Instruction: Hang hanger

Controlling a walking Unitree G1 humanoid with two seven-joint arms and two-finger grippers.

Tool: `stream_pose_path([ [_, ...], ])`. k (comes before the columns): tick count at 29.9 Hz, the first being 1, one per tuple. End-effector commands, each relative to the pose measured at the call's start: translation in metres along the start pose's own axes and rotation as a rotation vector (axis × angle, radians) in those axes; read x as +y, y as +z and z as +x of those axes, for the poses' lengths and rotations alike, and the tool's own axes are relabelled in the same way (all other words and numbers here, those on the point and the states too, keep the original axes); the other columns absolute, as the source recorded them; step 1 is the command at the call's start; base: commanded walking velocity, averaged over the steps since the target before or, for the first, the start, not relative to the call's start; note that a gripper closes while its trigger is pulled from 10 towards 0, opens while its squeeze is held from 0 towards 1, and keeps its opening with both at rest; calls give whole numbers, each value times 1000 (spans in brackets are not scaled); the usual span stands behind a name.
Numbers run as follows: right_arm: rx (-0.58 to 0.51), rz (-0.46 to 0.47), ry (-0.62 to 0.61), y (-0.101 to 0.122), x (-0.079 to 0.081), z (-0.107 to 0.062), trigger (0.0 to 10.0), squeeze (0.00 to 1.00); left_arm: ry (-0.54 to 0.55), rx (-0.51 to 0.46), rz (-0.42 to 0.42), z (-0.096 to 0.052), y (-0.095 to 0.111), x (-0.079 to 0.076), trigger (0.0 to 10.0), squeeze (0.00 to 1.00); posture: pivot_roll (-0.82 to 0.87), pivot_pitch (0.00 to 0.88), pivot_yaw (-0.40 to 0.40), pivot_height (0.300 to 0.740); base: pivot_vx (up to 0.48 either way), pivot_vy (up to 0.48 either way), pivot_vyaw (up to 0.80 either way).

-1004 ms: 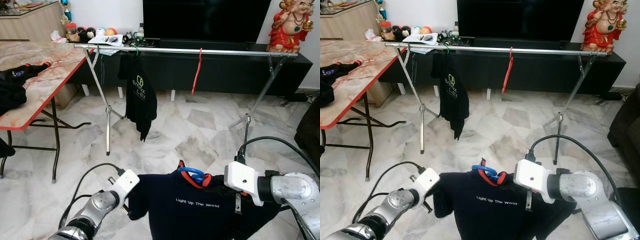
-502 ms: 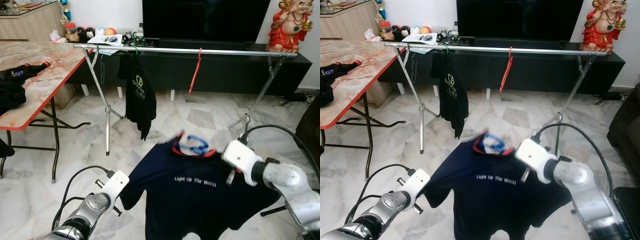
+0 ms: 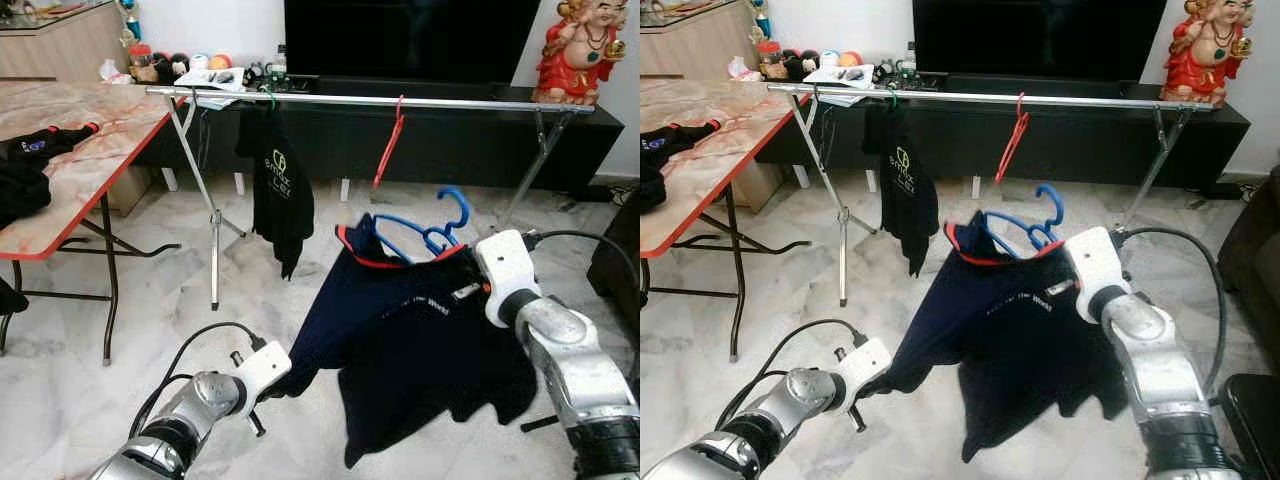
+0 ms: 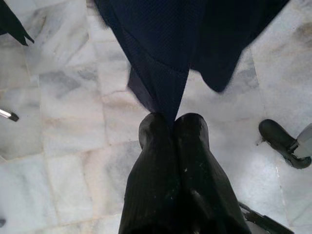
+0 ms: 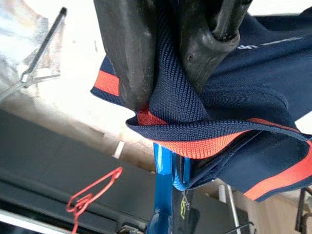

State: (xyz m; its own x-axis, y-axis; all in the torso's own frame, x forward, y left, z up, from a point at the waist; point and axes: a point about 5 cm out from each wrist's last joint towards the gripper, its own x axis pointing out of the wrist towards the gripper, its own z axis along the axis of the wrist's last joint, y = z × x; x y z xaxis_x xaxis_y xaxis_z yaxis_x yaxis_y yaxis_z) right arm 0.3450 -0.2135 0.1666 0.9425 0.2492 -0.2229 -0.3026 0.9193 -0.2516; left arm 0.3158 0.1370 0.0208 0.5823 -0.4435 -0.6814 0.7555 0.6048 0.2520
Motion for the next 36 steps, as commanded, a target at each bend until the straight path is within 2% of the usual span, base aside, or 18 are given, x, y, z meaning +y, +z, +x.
stream_pose_path([
  [1,-72,-57,-42,20,-16,-8,10000,0,-42,104,-29,-4,-28,-7,0,0,-61,40,3,740,0,0,0],
  [2,-42,-97,12,14,-10,-8,10000,0,-51,81,-25,-4,-25,-7,0,0,-61,40,3,740,0,0,0],
  [3,-9,-123,65,6,-5,-8,10000,0,-61,62,-23,-4,-22,-7,2627,0,-59,40,1,740,0,0,0],
  [4,17,-149,108,0,-1,-9,10000,0,-72,47,-24,-4,-20,-7,4000,0,-59,40,1,740,0,0,0],
  [5,33,-192,132,-5,1,-10,10000,0,-88,32,-21,-5,-19,-7,10000,0,-53,40,-2,740,0,0,0],
  [6,50,-228,162,-10,4,-11,10000,0,-111,10,-7,-6,-17,-6,10000,890,-50,41,-3,740,0,0,0],
  [7,67,-264,220,-14,7,-13,10000,0,-114,2,-2,-8,-16,-3,10000,1000,-50,41,-3,740,0,0,0],
  [9,86,-352,277,-18,9,-16,10000,0,-109,2,0,-10,-17,0,10000,1000,-50,41,-3,740,0,0,0],
  [10,93,-444,361,-22,14,-19,10000,0,-105,-6,15,-13,-17,4,10000,1000,-50,41,-3,740,0,0,0],
  [15,104,-532,484,-29,18,-24,10000,0,-108,-31,31,-17,-14,11,10000,1000,-49,40,-6,740,0,0,0],
  [16,120,-588,492,-33,16,-24,10000,0,-107,-38,39,-19,-12,14,10000,1000,-47,41,-8,740,0,0,0],
  [17,120,-588,492,-33,16,-24,10000,0,-107,-38,39,-19,-12,14,10000,1000,-47,41,-8,740,0,0,0],
  [20,119,-607,621,-38,23,-29,10000,0,-139,-116,65,-25,0,21,10000,1000,-39,42,-10,740,0,0,0],
  [23,126,-633,689,-40,28,-32,10000,0,-138,-161,81,-26,10,24,10000,1000,-39,42,-10,740,0,0,0],
  [27,124,-649,695,-41,29,-32,10000,0,-120,-223,137,-29,25,29,10000,1000,-41,42,-12,740,0,0,0],
  [30,112,-662,698,-40,30,-30,10000,0,-134,-251,144,-31,34,30,10000,1000,-41,41,-12,740,0,0,0],
  [34,95,-667,721,-38,35,-30,10000,0,-162,-287,221,-34,43,29,10000,1000,-41,39,-14,740,0,0,0],
  [36,92,-665,724,-38,35,-30,10000,0,-163,-264,291,-35,42,27,10000,1000,-41,39,-14,740,0,0,0],
])
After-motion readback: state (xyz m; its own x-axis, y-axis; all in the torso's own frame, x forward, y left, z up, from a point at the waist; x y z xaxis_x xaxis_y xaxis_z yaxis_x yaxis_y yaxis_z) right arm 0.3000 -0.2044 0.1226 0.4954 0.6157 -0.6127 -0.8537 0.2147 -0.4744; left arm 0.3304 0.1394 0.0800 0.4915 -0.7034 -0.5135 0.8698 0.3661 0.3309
